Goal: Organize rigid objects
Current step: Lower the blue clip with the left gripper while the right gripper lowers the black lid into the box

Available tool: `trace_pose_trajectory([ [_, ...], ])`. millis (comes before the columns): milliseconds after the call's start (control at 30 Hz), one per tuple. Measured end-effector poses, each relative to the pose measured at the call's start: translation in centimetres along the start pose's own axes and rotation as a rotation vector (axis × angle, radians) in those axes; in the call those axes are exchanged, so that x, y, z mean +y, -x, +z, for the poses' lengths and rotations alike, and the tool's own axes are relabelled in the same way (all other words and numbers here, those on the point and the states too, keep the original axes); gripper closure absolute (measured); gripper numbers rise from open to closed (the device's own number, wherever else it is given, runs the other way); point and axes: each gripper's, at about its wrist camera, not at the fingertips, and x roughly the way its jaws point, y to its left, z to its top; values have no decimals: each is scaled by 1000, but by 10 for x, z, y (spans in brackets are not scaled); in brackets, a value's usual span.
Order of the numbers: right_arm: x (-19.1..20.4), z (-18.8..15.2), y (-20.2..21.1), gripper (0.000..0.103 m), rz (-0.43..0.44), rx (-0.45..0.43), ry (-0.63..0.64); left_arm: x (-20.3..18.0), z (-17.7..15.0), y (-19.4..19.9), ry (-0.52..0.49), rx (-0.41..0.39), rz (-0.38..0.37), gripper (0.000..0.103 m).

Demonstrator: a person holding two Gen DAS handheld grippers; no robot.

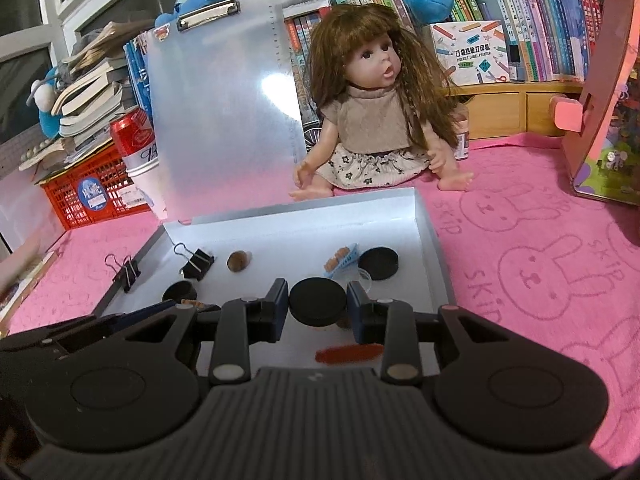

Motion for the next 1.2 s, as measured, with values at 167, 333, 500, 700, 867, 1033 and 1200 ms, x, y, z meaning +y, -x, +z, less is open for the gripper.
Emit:
trace_pose_trajectory([
  [167, -1, 5, -9, 66, 9, 14, -26, -1, 6, -9, 11, 7, 5, 67],
  [333, -2, 6, -16, 66, 15, 27, -44, -2, 8, -16, 8, 9, 15, 67],
  [500, -6, 7, -23, 66, 21, 41, -74, -2, 7, -22, 12, 17, 15, 67],
  [700, -10, 9, -30, 66, 28, 59, -97, 0, 7, -28, 10, 22, 22, 67],
  [867, -10, 11, -34, 66, 25, 67, -97, 2, 7, -31, 11, 27, 28, 67],
  [1033, -8, 10, -37, 66, 23, 75, -89, 3, 7, -34, 13, 30, 31, 67],
  [1200, -7, 10, -40, 66, 14, 87, -81, 4, 7, -37, 12, 34, 34, 67],
])
